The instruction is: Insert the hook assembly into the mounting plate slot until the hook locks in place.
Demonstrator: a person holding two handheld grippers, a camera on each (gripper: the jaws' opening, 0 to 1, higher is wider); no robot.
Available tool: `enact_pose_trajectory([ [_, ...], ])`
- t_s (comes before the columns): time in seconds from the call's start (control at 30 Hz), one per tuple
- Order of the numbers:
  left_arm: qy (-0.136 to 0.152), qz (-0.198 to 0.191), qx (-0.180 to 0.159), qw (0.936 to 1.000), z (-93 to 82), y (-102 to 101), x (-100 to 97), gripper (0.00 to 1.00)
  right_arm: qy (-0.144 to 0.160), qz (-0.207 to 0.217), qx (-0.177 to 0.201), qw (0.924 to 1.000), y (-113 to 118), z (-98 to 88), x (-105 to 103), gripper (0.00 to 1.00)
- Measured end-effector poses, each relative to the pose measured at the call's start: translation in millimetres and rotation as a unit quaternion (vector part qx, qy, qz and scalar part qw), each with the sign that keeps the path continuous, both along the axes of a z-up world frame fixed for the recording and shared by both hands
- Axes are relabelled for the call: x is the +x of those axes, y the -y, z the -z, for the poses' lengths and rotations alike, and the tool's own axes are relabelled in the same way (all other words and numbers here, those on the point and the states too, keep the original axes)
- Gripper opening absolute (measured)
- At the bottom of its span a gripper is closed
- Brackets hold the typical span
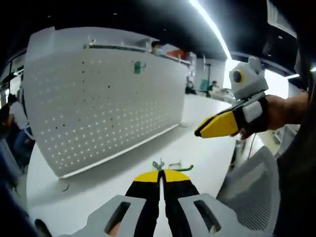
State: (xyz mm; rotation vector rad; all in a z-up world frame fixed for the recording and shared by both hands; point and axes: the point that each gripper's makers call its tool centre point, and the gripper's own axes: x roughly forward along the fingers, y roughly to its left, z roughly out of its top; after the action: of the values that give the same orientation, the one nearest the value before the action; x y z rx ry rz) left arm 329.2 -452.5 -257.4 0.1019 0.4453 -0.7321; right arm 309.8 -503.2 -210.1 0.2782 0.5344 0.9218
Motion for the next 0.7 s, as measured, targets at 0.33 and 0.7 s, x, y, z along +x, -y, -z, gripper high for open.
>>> enact_pose_trajectory([
  [0.33, -0.04, -0.025, -0.036, 0.9983, 3.3, -6.5, -3.0, 0.01, 0.112, -0.038, -0.1, 0.988, -3.7, 0.0, -11.7, 0.05],
  [0.7, -0.092, -0.059, -0.099, 0.9891, -7.7, -8.3, -2.3, 0.01, 0.185, -0.071, -0.168, 0.9656, -12.6, 0.9, -21.3, 0.07],
])
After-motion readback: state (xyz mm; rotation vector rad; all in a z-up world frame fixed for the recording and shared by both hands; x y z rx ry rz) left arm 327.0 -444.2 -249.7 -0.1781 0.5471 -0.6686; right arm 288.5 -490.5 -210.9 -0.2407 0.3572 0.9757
